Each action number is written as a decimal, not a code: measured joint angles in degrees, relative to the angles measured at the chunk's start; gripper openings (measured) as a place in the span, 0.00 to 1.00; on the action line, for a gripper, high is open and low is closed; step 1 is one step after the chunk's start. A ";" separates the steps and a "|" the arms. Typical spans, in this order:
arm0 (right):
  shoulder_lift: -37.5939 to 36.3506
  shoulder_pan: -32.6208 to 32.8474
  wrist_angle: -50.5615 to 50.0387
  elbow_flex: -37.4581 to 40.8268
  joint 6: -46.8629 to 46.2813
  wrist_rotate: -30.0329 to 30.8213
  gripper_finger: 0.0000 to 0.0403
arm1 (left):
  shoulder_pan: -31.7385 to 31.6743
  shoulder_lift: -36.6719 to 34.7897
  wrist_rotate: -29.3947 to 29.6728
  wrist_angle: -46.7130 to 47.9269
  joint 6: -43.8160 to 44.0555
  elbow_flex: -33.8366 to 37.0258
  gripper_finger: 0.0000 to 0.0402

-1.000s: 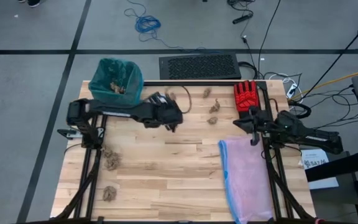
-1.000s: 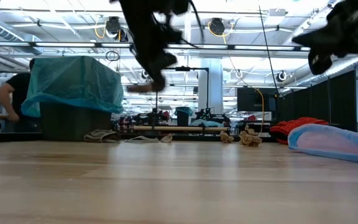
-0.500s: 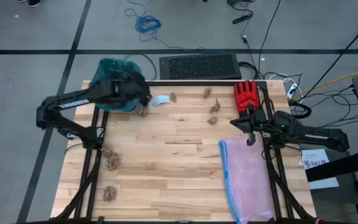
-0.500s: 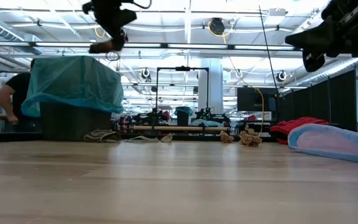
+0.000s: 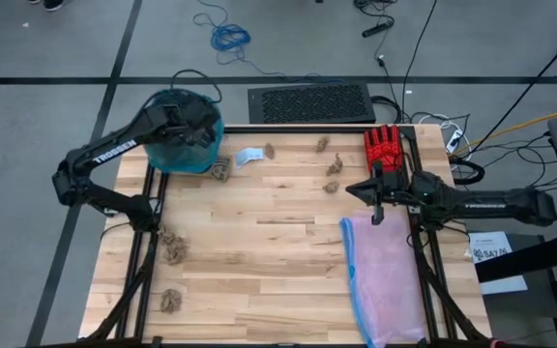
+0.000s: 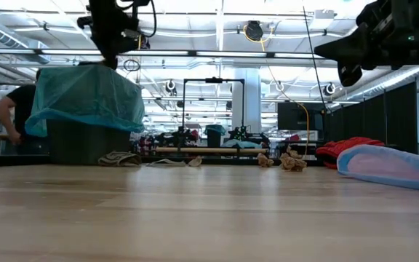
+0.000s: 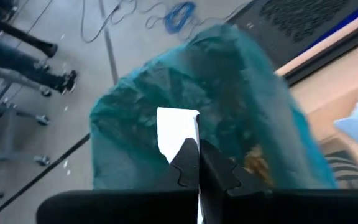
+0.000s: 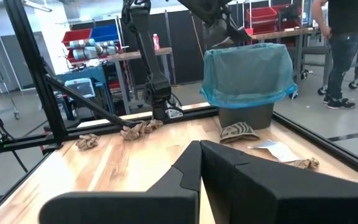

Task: Place trash/remove bag and relplace
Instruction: Put the white paper into the black trash bin, then put the blue paper into the black trash bin

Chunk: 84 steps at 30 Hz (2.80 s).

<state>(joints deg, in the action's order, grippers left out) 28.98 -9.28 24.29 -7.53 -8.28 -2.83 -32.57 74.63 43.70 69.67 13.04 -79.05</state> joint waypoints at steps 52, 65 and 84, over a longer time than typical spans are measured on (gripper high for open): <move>3.70 -0.11 2.43 0.00 2.15 4.63 0.00 | 15.95 34.17 -8.15 -25.06 -14.96 4.52 0.45; 3.70 -0.11 2.22 0.00 3.20 4.63 0.00 | 9.72 37.66 -16.46 -27.99 -14.89 4.52 0.45; 3.71 -0.16 2.49 0.00 4.51 6.29 0.00 | 6.32 42.51 -8.29 -31.59 -15.18 4.50 0.21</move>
<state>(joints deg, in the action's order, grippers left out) 32.69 -9.44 26.78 -7.53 -3.77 3.46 -26.25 117.14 35.41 38.09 -2.14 -74.54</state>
